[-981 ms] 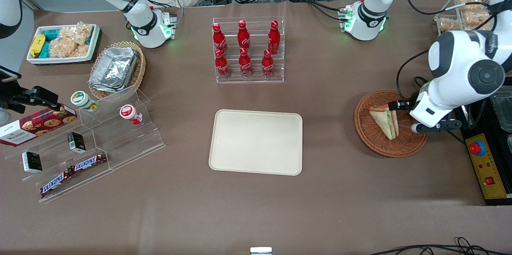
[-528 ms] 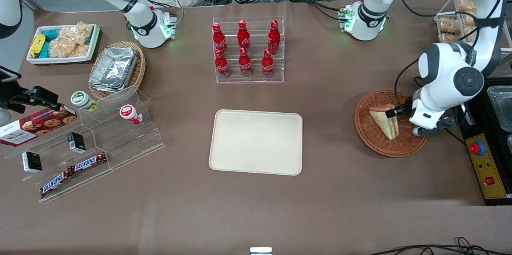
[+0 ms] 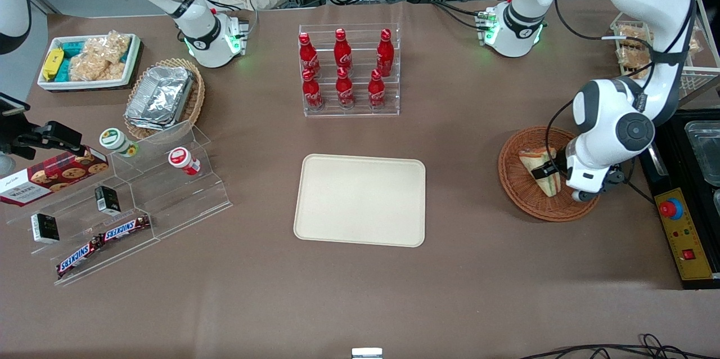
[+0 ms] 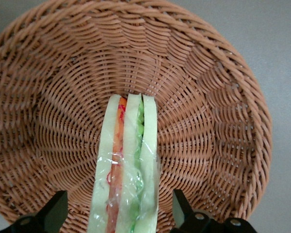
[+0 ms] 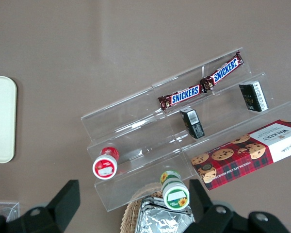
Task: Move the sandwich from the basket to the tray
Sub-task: 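Close the left gripper on the sandwich and lift it from the basket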
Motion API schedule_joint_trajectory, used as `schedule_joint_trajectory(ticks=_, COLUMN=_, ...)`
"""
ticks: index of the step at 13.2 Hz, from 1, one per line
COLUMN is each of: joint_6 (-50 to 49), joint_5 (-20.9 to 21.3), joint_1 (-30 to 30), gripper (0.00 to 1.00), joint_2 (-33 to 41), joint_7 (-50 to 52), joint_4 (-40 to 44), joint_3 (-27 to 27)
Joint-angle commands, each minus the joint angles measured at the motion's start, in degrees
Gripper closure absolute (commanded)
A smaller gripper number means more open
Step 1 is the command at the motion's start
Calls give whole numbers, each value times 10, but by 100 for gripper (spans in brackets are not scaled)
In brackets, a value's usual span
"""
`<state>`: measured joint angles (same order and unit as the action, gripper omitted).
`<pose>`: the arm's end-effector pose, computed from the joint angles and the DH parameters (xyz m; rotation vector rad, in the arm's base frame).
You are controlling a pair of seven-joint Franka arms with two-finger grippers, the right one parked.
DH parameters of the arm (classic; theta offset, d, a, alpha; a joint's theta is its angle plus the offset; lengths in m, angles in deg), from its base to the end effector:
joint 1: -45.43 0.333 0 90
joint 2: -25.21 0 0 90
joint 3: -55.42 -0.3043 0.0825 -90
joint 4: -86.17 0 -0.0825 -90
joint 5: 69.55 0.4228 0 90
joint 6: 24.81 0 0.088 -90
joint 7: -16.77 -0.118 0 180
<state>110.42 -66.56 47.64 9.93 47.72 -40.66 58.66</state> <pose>0.5578 -0.0099 0.1943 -2.9954 -0.7395 0.1689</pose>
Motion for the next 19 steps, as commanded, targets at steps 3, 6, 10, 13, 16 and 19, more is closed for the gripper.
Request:
schedule_joint_trajectory(ticks=3, joint_6=-8, joint_5=25, joint_1=-4, gripper=75, joint_2=8, joint_7=29, joint_4=-7, joint_3=4)
schedule_joint_trajectory(ticks=6, joint_6=-75, joint_5=39, joint_1=-3, gripper=100, joint_2=29, joint_7=27, joint_4=16, joint_3=11)
schedule_joint_trajectory(ticks=10, joint_6=-239, joint_5=37, joint_1=-2, gripper=100, joint_2=50, joint_7=20, joint_4=138, joint_3=39)
schedule_joint_trajectory(ticks=13, joint_6=-396, joint_5=11, joint_1=-2, gripper=100, joint_2=41, joint_7=-22, joint_4=309, joint_3=48)
schedule_joint_trajectory(ticks=16, joint_6=-467, joint_5=-21, joint_1=0, gripper=100, joint_2=30, joint_7=-112, joint_4=413, joint_3=48)
schedule_joint_trajectory(ticks=19, joint_6=-456, joint_5=-40, joint_1=-4, gripper=100, joint_2=28, joint_7=-136, joint_4=413, joint_3=94)
